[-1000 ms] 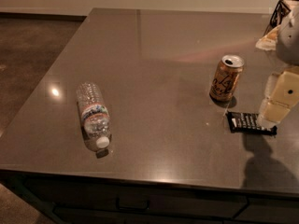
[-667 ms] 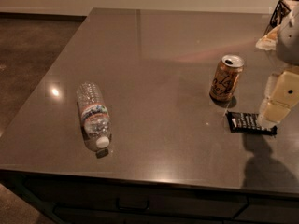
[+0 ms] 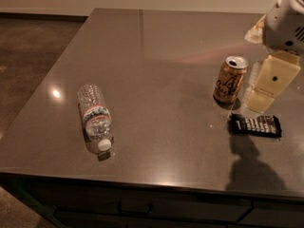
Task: Pick water bottle
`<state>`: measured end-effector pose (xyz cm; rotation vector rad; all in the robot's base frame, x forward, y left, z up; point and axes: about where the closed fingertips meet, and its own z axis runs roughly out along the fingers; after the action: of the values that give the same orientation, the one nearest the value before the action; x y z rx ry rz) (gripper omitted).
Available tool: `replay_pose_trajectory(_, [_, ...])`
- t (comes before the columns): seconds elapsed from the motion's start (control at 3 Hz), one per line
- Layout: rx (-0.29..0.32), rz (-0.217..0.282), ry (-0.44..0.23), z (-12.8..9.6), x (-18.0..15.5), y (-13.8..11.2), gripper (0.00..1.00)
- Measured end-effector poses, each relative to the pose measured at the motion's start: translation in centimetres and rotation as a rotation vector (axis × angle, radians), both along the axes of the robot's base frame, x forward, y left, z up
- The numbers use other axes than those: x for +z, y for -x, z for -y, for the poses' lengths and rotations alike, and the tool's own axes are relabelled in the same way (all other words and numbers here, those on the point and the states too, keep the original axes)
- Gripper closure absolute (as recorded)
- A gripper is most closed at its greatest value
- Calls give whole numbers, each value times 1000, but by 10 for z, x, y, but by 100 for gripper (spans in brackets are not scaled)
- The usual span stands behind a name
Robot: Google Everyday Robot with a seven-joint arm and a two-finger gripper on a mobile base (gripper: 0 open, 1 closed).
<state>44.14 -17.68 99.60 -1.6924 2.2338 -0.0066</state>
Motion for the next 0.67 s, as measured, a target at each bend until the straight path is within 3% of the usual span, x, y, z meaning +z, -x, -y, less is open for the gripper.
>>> replay_pose_trajectory(0.67, [-23, -50, -53, -66, 17, -2, 0])
